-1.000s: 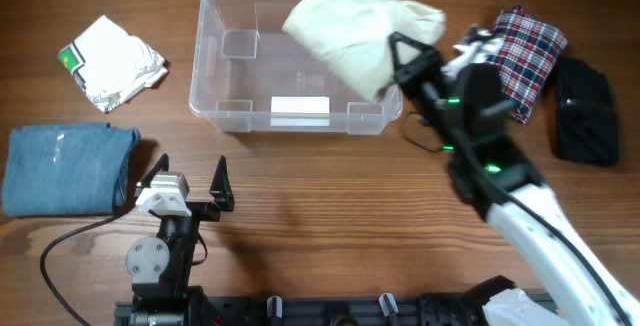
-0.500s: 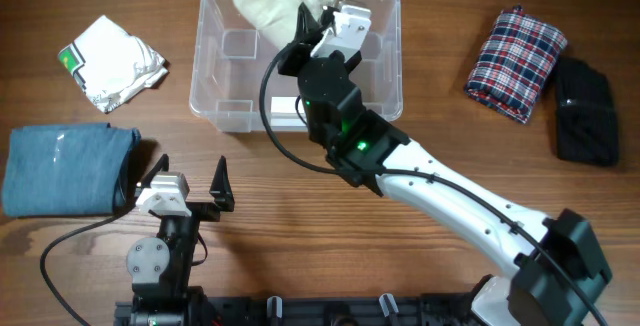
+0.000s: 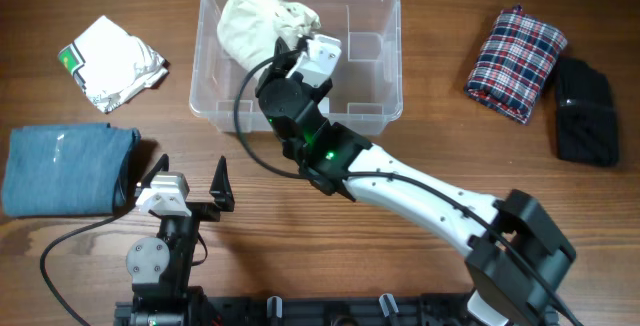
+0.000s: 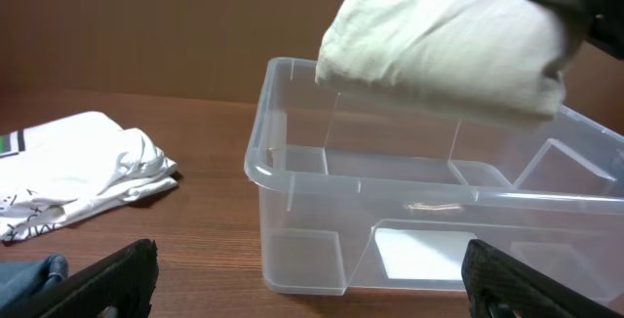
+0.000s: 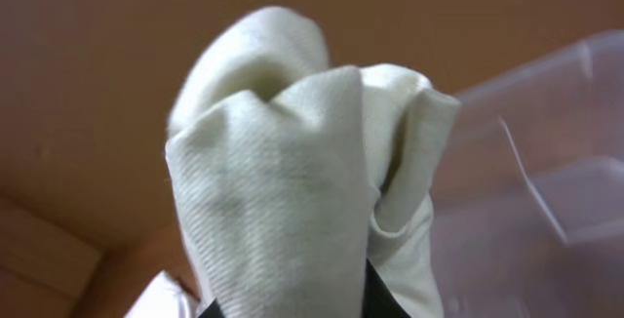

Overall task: Pack container
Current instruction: 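Lift the cream cloth with the right gripper and lower it into the bin, then press and flatten the cream cloth inside the bin with the right gripper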

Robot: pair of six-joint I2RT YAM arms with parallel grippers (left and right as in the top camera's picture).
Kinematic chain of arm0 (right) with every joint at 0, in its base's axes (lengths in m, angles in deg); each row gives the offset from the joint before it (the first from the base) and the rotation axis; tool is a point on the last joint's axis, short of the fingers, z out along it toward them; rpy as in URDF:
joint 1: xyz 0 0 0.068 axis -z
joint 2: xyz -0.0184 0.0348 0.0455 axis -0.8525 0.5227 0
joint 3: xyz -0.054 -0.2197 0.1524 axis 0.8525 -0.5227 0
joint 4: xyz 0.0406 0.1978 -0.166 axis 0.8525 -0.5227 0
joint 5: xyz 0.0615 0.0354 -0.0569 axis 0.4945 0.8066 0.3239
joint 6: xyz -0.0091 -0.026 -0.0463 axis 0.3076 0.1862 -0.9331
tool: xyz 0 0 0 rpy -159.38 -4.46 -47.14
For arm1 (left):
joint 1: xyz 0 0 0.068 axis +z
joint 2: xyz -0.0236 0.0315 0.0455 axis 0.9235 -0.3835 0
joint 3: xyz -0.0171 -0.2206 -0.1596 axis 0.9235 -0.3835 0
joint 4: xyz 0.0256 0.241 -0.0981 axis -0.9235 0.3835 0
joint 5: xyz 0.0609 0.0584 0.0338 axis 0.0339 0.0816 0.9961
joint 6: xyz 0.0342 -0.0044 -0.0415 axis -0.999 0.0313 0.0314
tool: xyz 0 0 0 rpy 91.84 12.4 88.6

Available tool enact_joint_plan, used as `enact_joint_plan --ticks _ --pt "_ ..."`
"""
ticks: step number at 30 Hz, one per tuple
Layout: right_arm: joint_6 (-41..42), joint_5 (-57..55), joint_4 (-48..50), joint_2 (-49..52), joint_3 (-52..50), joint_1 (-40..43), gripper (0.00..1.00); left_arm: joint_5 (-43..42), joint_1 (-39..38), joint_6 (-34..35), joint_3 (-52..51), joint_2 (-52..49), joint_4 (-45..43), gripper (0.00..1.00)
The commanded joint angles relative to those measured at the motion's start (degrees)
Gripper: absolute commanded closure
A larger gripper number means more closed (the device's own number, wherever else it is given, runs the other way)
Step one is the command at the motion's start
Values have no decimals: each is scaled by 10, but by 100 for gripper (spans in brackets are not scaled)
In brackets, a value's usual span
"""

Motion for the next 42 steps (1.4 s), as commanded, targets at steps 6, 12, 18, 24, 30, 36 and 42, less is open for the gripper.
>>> enact_joint_plan --ticks 6,12,18,24,30,36,42 --pt "-537 136 73 7 24 7 96 -7 -3 2 -3 4 2 0" --pt "-1006 273 30 7 24 11 96 -7 -3 2 -3 4 2 0" --pt "-1179 290 25 47 23 60 96 -7 -3 1 -3 4 2 0" --pt "-1178 337 135 93 23 82 96 -7 -3 1 -3 4 2 0" --pt "-1172 371 182 125 24 82 95 -7 -3 1 -3 4 2 0" --pt "-1151 370 225 132 24 83 0 -7 -3 1 -3 4 2 0" --pt "-1097 303 292 131 25 78 0 -7 -3 1 -3 4 2 0"
